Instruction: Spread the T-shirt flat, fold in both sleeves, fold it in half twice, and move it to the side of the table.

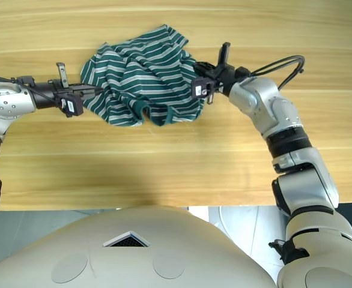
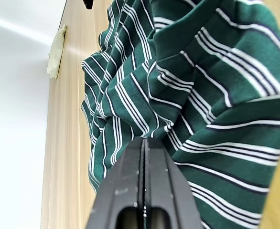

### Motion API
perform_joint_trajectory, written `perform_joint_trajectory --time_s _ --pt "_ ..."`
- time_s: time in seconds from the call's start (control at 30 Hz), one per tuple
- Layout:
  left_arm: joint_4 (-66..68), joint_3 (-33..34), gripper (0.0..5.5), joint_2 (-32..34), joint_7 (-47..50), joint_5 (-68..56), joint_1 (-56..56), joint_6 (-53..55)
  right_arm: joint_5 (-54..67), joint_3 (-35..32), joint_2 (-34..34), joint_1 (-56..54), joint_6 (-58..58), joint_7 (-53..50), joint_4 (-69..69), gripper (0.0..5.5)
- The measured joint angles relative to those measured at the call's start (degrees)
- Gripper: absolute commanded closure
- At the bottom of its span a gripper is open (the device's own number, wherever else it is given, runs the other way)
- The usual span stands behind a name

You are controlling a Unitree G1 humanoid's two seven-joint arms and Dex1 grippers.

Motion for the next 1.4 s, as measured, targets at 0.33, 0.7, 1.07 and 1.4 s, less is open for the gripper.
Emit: perform_joint_trajectory --time_s 0.33,0.7,1.07,1.4 --pt "-0.02 -0.12 5.49 -0.16 -0.01 0.04 0.0 0.09 -0.05 -0.28 -0.06 0.04 0.02 0.65 -0.09 5.5" --pt "-0.06 -0.17 5.49 -0.59 -0.01 0.05 0.0 0.14 -0.09 -0.27 -0.06 0.44 0.06 0.73 -0.07 5.5" --pt "-0.69 -0.65 5.49 -1.4 -0.62 -0.01 0.21 0.01 -0.08 -0.31 -0.13 1.87 0.61 0.82 -1.71 5.5" --pt "-0.96 -0.61 5.49 -1.38 -0.83 -0.11 0.27 0.02 -0.09 -0.3 -0.11 1.87 0.63 0.84 -1.53 5.5"
